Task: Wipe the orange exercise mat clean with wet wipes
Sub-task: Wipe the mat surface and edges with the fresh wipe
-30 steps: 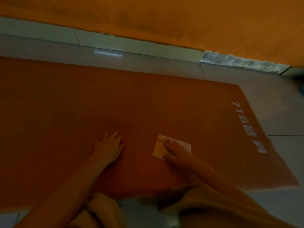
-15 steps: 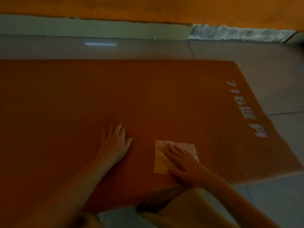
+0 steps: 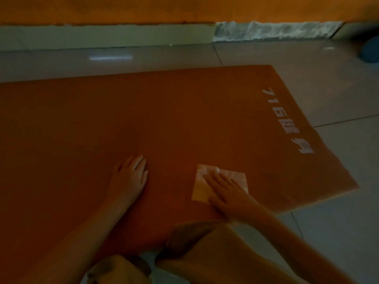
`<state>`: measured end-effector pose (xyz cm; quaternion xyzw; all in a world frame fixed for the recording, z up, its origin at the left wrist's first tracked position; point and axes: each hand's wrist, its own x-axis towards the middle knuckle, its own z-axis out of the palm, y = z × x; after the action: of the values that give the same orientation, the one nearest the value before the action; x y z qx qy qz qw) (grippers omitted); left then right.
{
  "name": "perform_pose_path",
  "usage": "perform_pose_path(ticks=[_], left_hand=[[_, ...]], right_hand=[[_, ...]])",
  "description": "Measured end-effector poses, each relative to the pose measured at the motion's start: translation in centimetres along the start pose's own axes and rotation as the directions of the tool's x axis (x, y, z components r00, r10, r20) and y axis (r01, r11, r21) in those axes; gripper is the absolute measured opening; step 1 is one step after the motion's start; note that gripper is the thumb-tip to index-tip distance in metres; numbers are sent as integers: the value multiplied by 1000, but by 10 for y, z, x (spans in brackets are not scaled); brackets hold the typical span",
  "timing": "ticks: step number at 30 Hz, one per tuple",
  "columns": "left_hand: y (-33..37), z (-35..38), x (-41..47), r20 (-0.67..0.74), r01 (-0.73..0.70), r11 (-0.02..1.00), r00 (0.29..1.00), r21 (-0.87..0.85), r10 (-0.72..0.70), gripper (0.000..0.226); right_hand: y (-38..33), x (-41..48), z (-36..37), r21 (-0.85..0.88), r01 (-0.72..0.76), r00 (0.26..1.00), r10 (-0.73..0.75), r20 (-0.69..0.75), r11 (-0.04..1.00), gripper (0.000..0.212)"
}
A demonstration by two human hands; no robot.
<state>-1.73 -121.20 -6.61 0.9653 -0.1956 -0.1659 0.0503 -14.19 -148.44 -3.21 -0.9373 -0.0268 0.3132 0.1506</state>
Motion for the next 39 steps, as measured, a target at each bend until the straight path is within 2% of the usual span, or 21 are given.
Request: perform_pose_path(ticks=[2,4,9,12,15,18,20,23,27,30,35,39], left_hand=[[0,-1,2,2,-9,1000,1000,-16,10,49],[-1,-1,3,11,-13,1000,1000,-18,13,49],[0,-5,0,16,-17,1000,1000,-10,17,49],[1,-8,-1,18,-21,1000,1000,-11,21,50],[1,-10,-1,35,-20,1000,999,-3,20,51],[0,-11,-1,31,-28,999,999,-26,29,49],[-1,-10,0,15,-36,998,999,-45,37,47],[-2,-9,0,-6,-31,999,999,-30,31,52],[-4,-5,0,-19,-38,999,999,-18,38,64],[-5,-2,2,-16,-35,999,999,-3,35,61],[-5,-2,2,-20,-41,999,999,20,42,51],[-4,0,6,32,-29,999,999,23,28,52]], right_hand=[[8,17,-4,12,-107,993,108,-39,994,66],[-2,35,-9,28,-128,988,129,-81,991,59],[-31,32,-6,-4,82,996,-82,-46,997,59],[-18,8,-10,-15,104,994,-104,12,994,62],[3,1,-16,-44,22,999,-20,46,999,77],[18,31,-26,-64,-106,994,104,-32,992,69],[13,61,-33,-62,-134,988,129,-80,989,61],[-10,85,-33,-25,-41,997,39,-60,999,59],[-9,65,-21,-3,115,993,-115,-26,993,60],[15,74,-25,-26,61,998,-60,4,998,61],[10,133,-46,-42,-73,991,68,-115,996,60],[-11,143,-38,-97,70,992,-79,-97,993,60]])
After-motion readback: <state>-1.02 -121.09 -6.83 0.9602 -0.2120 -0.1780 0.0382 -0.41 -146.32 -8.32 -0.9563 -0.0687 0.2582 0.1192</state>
